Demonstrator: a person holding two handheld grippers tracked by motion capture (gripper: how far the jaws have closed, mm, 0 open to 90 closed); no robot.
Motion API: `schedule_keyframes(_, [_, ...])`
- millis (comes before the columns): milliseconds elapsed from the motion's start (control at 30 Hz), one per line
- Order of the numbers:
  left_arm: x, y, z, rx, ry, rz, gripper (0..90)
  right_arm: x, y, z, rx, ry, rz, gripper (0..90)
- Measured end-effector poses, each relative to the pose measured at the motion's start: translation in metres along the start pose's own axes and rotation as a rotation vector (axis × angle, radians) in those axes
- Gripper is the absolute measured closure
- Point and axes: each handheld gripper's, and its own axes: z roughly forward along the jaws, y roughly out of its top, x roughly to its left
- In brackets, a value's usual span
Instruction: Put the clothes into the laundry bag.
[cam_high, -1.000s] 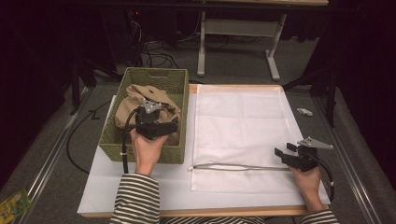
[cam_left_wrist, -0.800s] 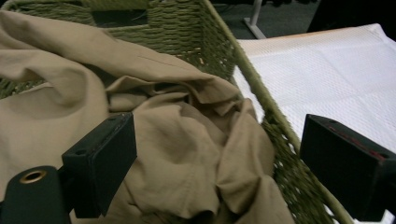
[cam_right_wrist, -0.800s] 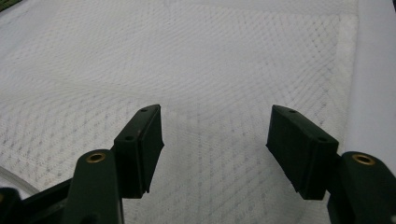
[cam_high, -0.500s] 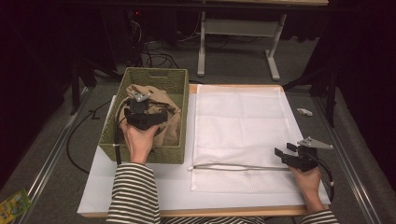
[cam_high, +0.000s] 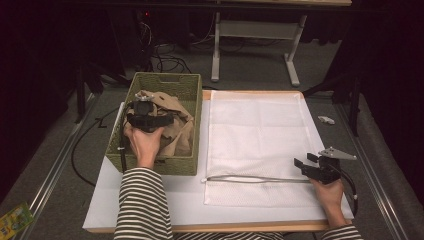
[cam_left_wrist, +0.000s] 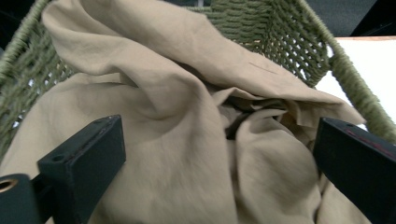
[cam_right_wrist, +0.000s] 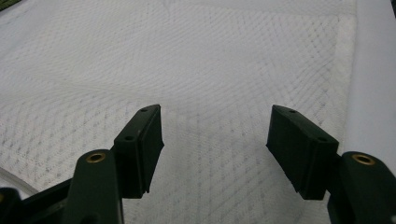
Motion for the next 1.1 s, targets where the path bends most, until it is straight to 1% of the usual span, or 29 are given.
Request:
schedule_keyframes(33, [0.001,0.001,0.004,0.011,-0.002,-0.009,1.1,0.0,0.0,0.0,-0.002,0.001,-0.004,36.0])
schedule_keyframes(67, [0.001,0.001,0.004,0.011,-0.002,-0.009,0.5,0.0,0.0,0.0,-0.002,0.001,-0.004,36.0])
schedule_keyframes(133, [0.002,0.002,0.01,0.023,0.001,-0.008,0.5,0.0,0.0,0.0,-0.003,0.002,-0.008,36.0])
schedule_keyframes(167, [0.003,0.001,0.015,0.031,-0.003,-0.016,0.4,0.0,0.0,0.0,-0.001,0.002,-0.004,36.0])
schedule_keyframes(200, [0.003,0.001,0.015,0.031,-0.003,-0.016,0.3,0.0,0.0,0.0,-0.001,0.002,-0.004,36.0])
schedule_keyframes(233, [0.004,0.0,0.021,0.045,-0.006,-0.022,0.2,0.0,0.0,0.0,-0.002,0.002,-0.005,36.0])
schedule_keyframes(300, [0.004,0.0,0.023,0.054,-0.002,-0.016,0.2,0.0,0.0,0.0,-0.002,0.002,-0.005,36.0])
schedule_keyframes(400, [0.005,0.0,0.03,0.087,-0.031,-0.04,0.1,0.0,0.0,0.0,-0.002,0.003,-0.005,36.0])
schedule_keyframes(433, [0.004,-0.001,0.033,0.098,-0.029,-0.036,0.2,0.0,0.0,0.0,-0.006,0.004,-0.011,36.0])
schedule_keyframes(500, [0.001,0.0,0.037,0.115,-0.031,-0.007,0.1,0.0,0.0,0.0,-0.005,0.002,-0.011,36.0])
schedule_keyframes(533, [0.001,0.0,0.037,0.115,-0.031,-0.007,0.2,0.0,0.0,0.0,-0.005,0.002,-0.011,36.0])
schedule_keyframes(567, [0.001,0.0,0.038,0.113,-0.04,-0.001,0.2,0.0,0.0,0.0,-0.007,0.003,-0.012,36.0])
schedule_keyframes(600, [0.0,-0.001,0.041,0.096,-0.058,0.006,0.2,0.0,0.0,0.0,-0.007,0.003,-0.01,36.0])
schedule_keyframes(633, [0.0,-0.001,0.041,0.096,-0.058,0.006,0.3,0.0,0.0,0.0,-0.007,0.003,-0.01,36.0])
schedule_keyframes(667, [-0.001,-0.002,0.043,0.087,-0.065,0.032,0.3,0.0,0.0,0.0,-0.006,0.002,-0.01,36.0])
schedule_keyframes(700, [-0.001,-0.003,0.045,0.087,-0.062,0.055,0.3,0.0,0.0,0.0,-0.004,0.001,-0.007,36.0])
schedule_keyframes(733, [-0.002,-0.003,0.047,0.09,-0.065,0.068,0.3,0.0,0.0,0.0,-0.005,0.002,-0.013,36.0])
schedule_keyframes(800, [-0.002,-0.005,0.05,0.096,-0.073,0.083,0.3,0.0,0.0,0.0,-0.006,0.003,-0.011,36.0])
schedule_keyframes(833, [-0.002,-0.007,0.055,0.122,-0.069,0.095,0.6,0.0,0.0,0.0,-0.005,0.002,-0.013,36.0])
schedule_keyframes(867, [-0.002,-0.007,0.055,0.122,-0.069,0.095,0.9,0.0,0.0,0.0,-0.005,0.002,-0.013,36.0])
schedule_keyframes(933, [-0.003,-0.009,0.06,0.16,-0.04,0.127,1.8,0.0,0.0,0.0,-0.004,0.001,-0.013,36.0])
schedule_keyframes(1000, [-0.004,-0.012,0.064,0.18,-0.012,0.16,2.5,0.0,0.0,0.0,-0.001,0.001,-0.01,36.0])
schedule_keyframes(1100, [-0.004,-0.014,0.067,0.198,0.007,0.169,3.2,0.001,0.0,0.0,0.003,-0.001,-0.004,36.0])
